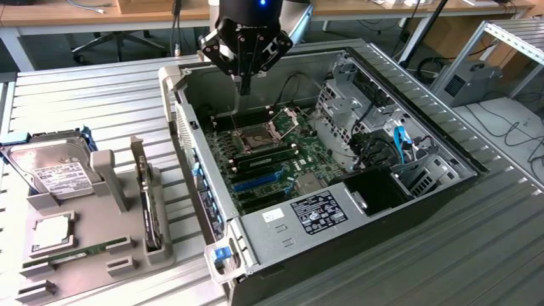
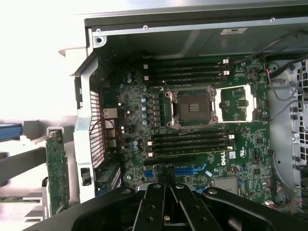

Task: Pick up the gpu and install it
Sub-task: 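Reach for the gpu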

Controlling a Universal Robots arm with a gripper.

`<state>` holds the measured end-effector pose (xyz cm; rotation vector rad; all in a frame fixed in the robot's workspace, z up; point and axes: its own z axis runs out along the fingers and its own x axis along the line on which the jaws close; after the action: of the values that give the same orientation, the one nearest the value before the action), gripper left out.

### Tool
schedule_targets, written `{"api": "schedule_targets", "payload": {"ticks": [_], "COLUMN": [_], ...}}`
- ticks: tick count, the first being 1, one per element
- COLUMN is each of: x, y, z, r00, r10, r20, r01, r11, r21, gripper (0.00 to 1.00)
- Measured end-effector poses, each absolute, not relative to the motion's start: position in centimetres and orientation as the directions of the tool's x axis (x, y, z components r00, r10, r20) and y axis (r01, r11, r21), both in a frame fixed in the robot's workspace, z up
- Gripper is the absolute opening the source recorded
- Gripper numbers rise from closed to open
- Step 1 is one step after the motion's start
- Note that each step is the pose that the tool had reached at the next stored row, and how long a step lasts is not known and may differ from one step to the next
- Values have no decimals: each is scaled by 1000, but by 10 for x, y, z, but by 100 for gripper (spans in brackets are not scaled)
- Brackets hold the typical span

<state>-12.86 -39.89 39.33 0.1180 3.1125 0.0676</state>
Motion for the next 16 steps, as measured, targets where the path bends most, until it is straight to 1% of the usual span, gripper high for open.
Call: {"api": "schedule_targets", "payload": {"ticks": [16], "x": [-132], "y": [-399], "z": [393], "r00": [-997], "r10": [76], "r20": [-25], "r01": [75], "r11": [996], "r21": [44], "gripper": [11]}}
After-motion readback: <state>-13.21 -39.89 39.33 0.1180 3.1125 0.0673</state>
